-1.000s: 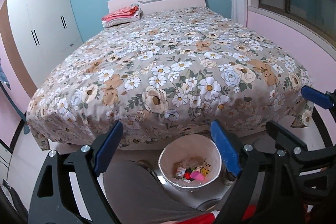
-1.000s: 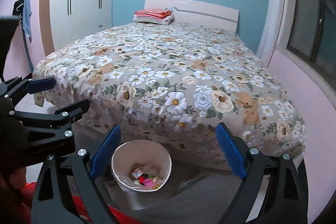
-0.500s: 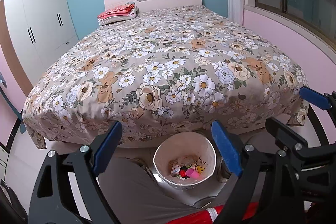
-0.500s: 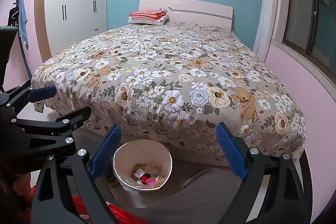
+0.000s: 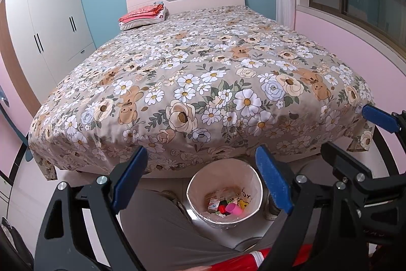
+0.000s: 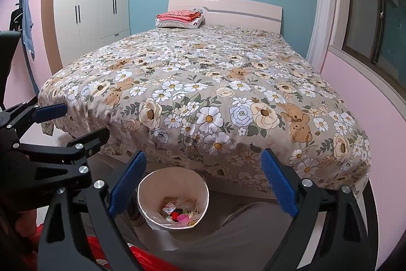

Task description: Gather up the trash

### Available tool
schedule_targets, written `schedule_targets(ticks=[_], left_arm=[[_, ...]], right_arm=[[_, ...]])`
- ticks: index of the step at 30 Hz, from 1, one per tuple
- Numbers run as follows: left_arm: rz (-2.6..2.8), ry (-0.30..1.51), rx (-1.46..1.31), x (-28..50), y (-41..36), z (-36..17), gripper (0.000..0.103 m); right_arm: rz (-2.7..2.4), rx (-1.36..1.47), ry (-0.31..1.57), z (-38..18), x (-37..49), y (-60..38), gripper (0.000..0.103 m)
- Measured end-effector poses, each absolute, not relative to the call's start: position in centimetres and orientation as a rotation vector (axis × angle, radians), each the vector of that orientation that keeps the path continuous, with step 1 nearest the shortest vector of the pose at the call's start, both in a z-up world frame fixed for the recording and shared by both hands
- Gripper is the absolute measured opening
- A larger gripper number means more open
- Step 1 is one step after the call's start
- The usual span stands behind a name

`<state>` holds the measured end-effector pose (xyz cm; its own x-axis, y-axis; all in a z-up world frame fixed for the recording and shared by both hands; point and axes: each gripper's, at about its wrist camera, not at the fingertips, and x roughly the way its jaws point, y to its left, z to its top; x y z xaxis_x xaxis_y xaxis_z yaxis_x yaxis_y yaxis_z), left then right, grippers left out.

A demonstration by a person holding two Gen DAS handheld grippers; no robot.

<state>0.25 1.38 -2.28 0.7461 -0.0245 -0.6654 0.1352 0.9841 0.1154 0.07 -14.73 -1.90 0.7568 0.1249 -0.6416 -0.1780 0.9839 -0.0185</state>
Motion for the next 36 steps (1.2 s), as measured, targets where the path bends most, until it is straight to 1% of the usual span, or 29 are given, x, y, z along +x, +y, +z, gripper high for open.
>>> schedule_targets(ticks=[36], left_arm=[[-0.084, 0.728, 0.168, 0.33, 1.44, -2.36, 0.085]], right_arm=[[0.167, -0.076, 0.699, -2.03, 0.03, -14.58, 0.093]])
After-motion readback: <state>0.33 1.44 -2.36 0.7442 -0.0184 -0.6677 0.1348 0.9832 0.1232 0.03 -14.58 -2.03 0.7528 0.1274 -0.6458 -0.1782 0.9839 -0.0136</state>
